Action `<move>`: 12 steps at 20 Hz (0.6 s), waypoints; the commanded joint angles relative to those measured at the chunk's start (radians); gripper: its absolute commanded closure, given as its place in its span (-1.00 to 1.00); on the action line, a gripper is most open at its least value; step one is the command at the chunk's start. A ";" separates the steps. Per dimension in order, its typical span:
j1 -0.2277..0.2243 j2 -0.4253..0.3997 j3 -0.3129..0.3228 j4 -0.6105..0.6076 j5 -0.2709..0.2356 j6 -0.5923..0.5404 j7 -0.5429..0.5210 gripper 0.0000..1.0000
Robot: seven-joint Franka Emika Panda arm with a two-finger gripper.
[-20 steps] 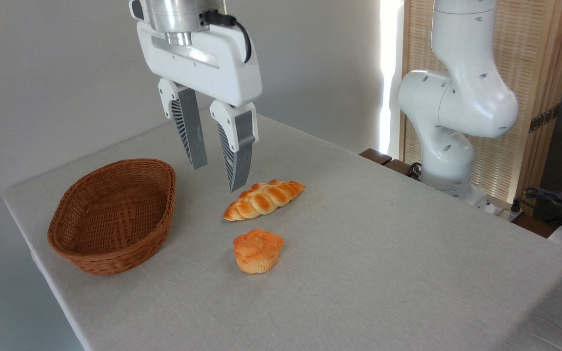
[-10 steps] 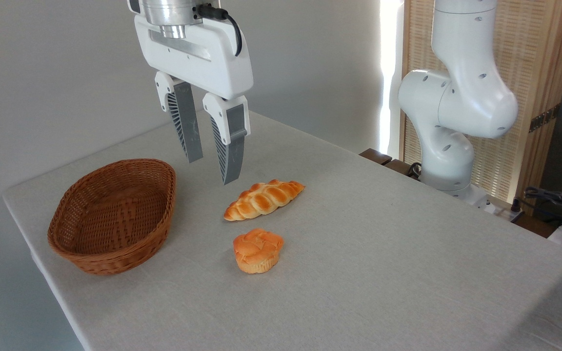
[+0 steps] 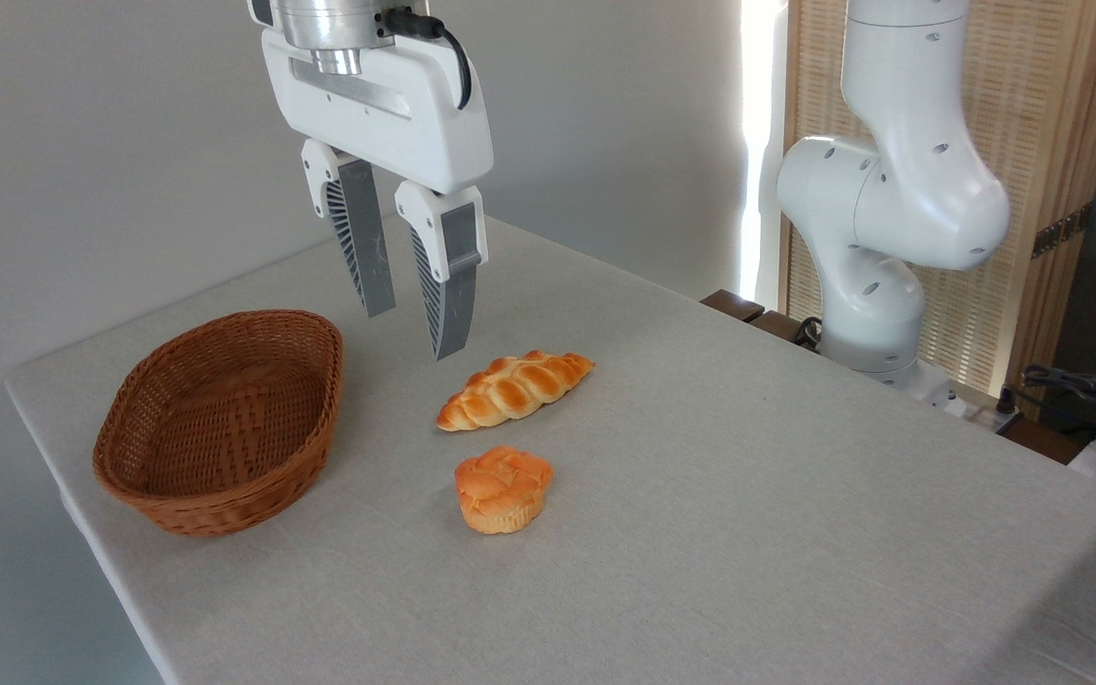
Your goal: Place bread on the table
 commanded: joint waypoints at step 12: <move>-0.039 -0.005 0.076 0.011 0.004 -0.025 -0.003 -1.00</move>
